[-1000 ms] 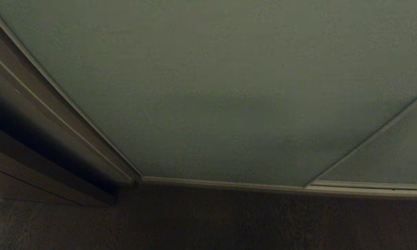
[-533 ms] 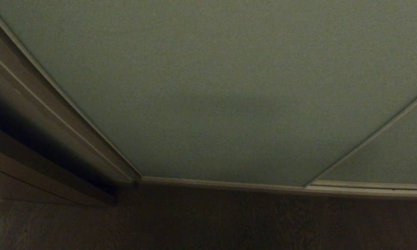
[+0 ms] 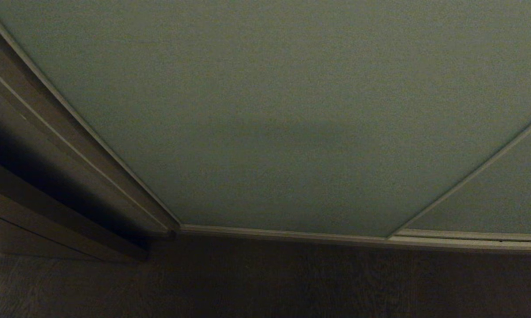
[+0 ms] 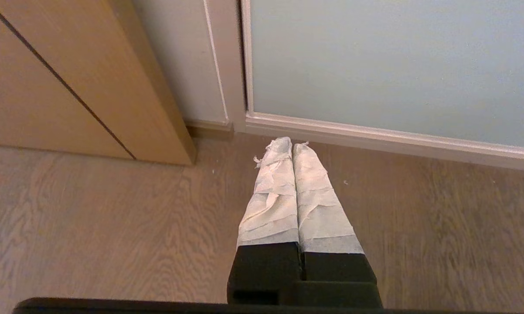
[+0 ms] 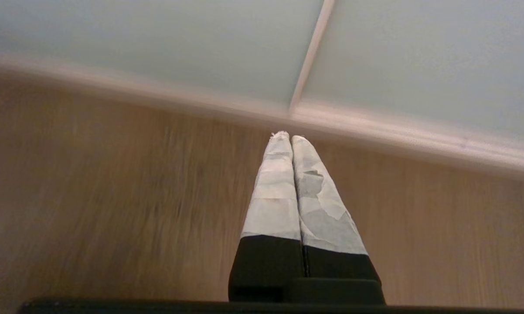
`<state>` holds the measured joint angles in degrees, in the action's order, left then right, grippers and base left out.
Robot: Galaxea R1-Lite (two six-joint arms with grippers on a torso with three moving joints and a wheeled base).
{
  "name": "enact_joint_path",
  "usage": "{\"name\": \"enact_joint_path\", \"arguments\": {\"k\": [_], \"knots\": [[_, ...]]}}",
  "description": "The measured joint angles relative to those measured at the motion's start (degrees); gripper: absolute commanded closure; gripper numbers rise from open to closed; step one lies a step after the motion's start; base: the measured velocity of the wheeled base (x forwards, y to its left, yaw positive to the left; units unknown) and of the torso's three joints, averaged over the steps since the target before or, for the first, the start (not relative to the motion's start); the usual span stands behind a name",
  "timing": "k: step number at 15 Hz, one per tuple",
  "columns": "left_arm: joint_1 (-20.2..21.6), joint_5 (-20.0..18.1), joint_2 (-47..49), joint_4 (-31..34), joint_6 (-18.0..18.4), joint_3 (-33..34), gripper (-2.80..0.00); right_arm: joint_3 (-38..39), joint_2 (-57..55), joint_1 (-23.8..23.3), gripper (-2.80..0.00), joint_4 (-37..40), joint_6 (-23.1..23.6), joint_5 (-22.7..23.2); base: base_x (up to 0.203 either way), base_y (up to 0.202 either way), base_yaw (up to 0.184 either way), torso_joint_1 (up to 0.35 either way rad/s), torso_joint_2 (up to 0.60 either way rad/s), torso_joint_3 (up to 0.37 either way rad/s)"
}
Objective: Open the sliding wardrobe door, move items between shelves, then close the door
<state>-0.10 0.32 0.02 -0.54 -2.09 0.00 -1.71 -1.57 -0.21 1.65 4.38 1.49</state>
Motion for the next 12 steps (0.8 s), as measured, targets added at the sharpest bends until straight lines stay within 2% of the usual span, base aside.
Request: {"name": "enact_joint_path", "arguments": {"k": [12], "knots": [[0.00,-0.02,0.00,0.03,0.03,0.00,0.00,1.71,1.76,0.21,0.00,-1.92,-0.66,-0.04,0.000,0.000,0.000,0.000,0.00,0.000]]}}
